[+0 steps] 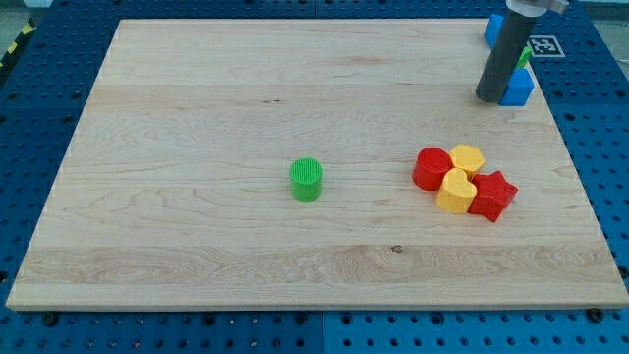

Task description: Push the blue cube towards the bottom of the green star

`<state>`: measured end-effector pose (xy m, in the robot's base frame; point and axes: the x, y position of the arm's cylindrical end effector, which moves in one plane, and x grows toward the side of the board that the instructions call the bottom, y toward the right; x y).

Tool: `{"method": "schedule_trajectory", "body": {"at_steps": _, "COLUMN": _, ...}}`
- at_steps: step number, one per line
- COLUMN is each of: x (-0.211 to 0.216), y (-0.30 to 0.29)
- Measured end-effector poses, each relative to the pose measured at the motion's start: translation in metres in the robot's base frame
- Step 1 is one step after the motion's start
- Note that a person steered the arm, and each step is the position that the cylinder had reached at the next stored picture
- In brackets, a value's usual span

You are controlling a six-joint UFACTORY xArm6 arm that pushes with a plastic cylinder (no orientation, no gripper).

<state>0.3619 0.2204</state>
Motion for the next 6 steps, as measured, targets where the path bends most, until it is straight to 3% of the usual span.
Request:
{"method": "schedule_trajectory", "body": {"at_steps": 2, "x": 0.036, "y": 0.008}}
{"method": "schedule_trajectory", "body": {"at_steps": 6, "x": 0.012, "y": 0.035}}
